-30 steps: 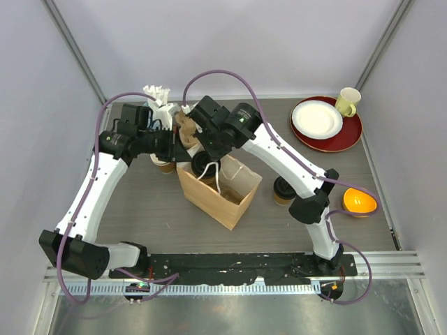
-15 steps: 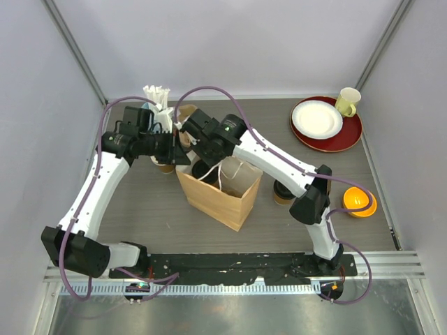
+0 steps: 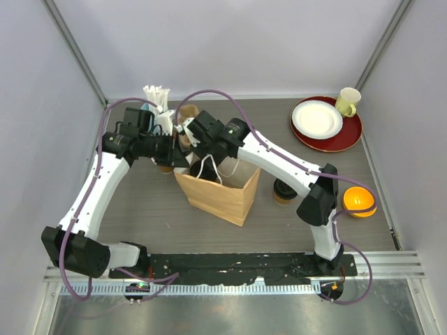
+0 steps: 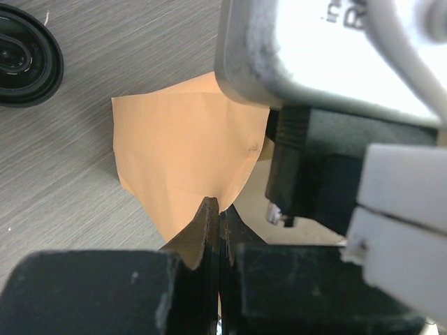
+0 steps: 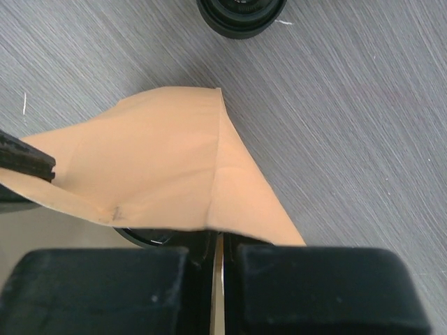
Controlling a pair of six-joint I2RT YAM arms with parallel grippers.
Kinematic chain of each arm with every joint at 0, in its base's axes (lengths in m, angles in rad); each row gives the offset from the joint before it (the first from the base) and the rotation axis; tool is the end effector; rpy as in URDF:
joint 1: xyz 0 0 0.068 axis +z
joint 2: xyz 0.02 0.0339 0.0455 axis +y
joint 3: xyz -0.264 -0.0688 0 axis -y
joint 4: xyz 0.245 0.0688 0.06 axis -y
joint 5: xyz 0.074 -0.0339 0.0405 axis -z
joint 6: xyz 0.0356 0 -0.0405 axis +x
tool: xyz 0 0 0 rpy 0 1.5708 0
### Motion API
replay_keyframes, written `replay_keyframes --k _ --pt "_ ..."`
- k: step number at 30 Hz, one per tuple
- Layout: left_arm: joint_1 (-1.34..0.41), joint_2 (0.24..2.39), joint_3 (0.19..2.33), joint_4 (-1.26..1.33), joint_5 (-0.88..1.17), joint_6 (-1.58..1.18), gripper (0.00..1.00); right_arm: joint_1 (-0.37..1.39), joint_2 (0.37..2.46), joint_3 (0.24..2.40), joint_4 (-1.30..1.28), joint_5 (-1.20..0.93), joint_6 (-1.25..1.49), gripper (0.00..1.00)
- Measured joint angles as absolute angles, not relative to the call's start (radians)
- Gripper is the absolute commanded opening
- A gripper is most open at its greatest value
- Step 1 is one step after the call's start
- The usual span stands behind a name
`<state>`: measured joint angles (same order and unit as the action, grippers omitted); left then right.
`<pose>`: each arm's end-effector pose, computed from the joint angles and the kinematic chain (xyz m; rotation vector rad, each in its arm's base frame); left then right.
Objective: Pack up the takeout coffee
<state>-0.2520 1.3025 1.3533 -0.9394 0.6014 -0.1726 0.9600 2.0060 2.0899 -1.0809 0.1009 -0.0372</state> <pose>0.2437 -0.0835 0.3602 0.3662 2.4336 -0.9245 0.2494 0.3500 0.3413 -1.1979 2.2802 0.2218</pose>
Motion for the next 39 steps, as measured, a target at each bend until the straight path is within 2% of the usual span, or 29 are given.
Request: replay_keyframes --k 6,21,33,39 --pt "-0.261 1.303 1.363 -0.937 0.598 -0.167 0.00 0.965 1.934 2.022 -1.073 0.105 -0.049 0.01" --pt "-0.253 1.301 1.389 -0.895 0.559 -0.167 0.00 1.036 1.932 2.043 -1.163 0.068 -0.147 0.01" --pt "-0.220 1.322 1.388 -0.871 0.548 -0.149 0.00 1.016 2.022 2.149 -1.213 0.054 -0.143 0.01" --pt "-0.211 1.322 1.388 -0.852 0.538 -0.145 0.00 0.994 2.117 2.366 -1.365 0.036 -0.097 0.01"
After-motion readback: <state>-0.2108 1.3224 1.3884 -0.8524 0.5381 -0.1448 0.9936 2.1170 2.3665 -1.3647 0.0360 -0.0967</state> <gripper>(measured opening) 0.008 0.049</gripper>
